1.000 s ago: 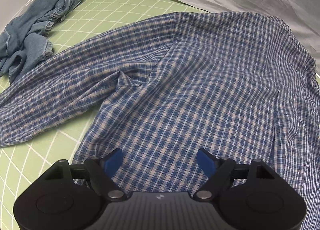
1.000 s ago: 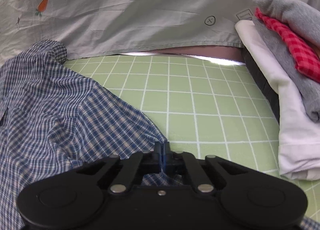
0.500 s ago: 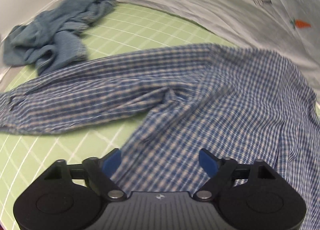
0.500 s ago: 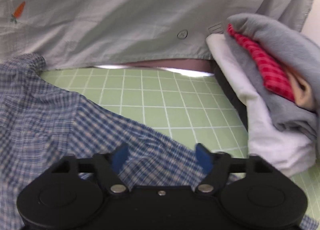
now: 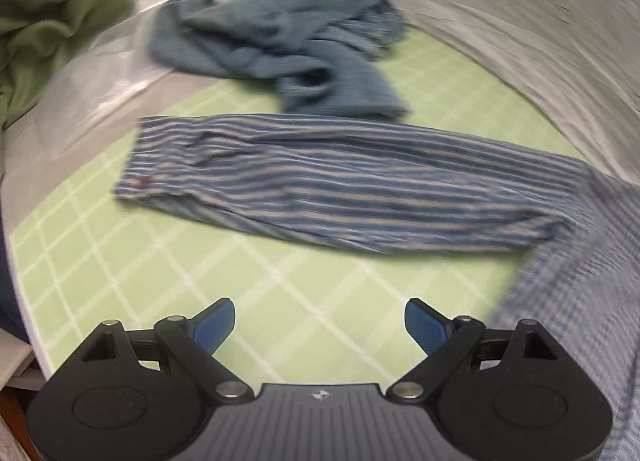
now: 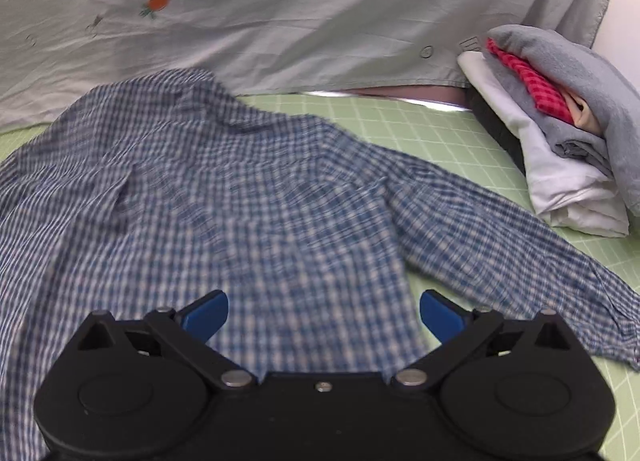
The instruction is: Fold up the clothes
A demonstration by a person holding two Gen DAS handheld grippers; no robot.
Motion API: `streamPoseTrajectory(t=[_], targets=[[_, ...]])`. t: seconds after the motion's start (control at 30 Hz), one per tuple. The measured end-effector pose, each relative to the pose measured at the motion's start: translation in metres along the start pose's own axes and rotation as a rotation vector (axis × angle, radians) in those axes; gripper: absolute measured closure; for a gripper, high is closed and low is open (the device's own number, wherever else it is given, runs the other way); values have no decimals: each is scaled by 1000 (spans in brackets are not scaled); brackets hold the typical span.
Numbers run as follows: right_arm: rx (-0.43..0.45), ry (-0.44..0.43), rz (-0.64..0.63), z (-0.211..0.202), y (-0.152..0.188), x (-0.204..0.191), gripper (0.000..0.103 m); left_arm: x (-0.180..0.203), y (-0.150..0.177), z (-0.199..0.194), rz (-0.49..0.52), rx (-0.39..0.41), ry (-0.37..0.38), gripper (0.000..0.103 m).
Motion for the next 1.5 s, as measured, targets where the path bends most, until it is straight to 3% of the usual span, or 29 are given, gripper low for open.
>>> streamPoseTrajectory(t=[0.27, 0.43, 0.6, 0.67, 0.73, 0.77, 0.8, 0.83, 0.97, 1.17, 1.3, 1.5], targets=[[-79, 17, 13, -17, 22, -38, 0, -56, -37, 27, -33, 19, -37, 11], [-115, 23, 5, -18, 27, -60, 0, -61, -53, 45, -21, 27, -29, 6], [-123, 23, -15, -22, 28, -74, 0, -56, -61, 54, 14, 53, -77, 7], [-122, 25, -24, -21, 28, -77, 0, -54, -62, 53, 34, 82, -97, 17], [-118, 25, -27, -21, 27, -77, 0, -50, -64, 49, 51, 108, -84, 49], [-117, 24, -27, -21, 27, -76, 0, -48, -66, 47, 53, 110, -75, 59], [-111, 26, -23, -21, 26, -75, 0, -46, -67, 46, 52, 107, -61, 85], [-111, 23, -19, -21, 26, -73, 0, -44, -67, 46, 44, 94, -37, 97], [-92, 1, 14, -23, 21, -65, 0, -25, -70, 31, 78, 105, 68, 99], [-23, -51, 88, -34, 8, -45, 0, 42, -64, -13, 146, 141, 196, 99], [6, -55, 114, -41, 6, -25, 0, 126, -40, -37, 282, 109, 336, 99], [55, -73, 246, -62, 17, 20, 0, 277, 40, -99, 509, 34, 647, 100]])
Point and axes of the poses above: each gripper's, at about its wrist camera, not at the fingertips, and z roughly the way its jaws point, x to its right, y to its underside, the point moved 8 cm from there along z, roughly the way its jaws point, and after that the axes turned 3 degrees about y, right-handed, at the moved point
